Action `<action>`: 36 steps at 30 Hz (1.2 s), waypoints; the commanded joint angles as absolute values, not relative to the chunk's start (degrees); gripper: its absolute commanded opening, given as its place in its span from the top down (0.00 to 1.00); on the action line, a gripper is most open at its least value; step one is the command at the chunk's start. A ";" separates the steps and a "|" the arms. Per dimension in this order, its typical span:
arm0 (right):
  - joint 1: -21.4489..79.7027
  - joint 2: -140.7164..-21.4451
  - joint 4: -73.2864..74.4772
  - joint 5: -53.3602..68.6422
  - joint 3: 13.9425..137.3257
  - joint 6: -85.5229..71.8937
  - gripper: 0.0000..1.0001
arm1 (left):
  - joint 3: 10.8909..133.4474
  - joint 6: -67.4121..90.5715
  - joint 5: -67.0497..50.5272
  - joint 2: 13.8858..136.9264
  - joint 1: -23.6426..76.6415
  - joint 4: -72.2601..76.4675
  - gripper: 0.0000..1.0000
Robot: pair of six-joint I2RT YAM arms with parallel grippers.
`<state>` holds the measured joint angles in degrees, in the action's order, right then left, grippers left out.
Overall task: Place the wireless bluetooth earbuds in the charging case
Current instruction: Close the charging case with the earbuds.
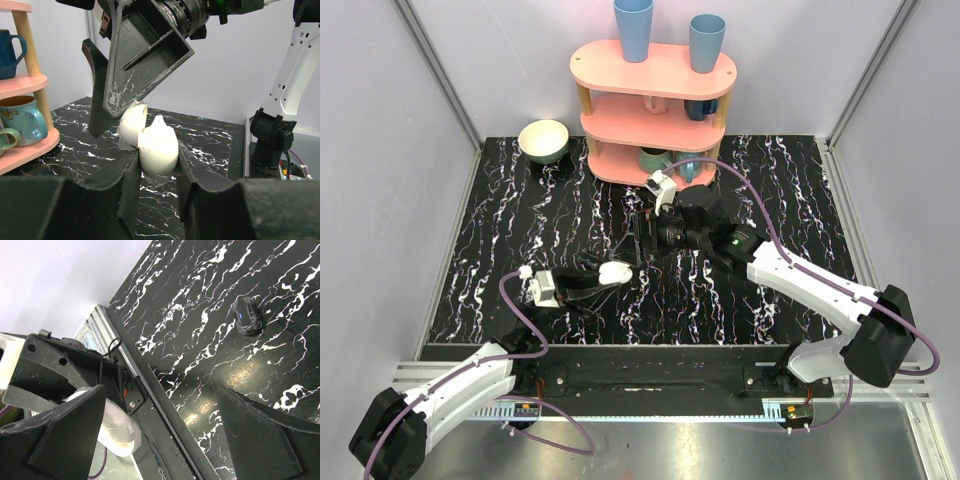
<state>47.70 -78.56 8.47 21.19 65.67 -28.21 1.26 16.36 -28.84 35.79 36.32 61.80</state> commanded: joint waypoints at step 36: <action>47.64 -64.15 1.59 9.65 59.50 -21.17 0.00 | -0.44 18.37 -14.75 29.00 36.30 55.47 1.00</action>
<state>47.66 -61.10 3.90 9.58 57.91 -20.97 1.26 18.48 -12.36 27.64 36.34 55.81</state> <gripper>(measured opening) 0.994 0.340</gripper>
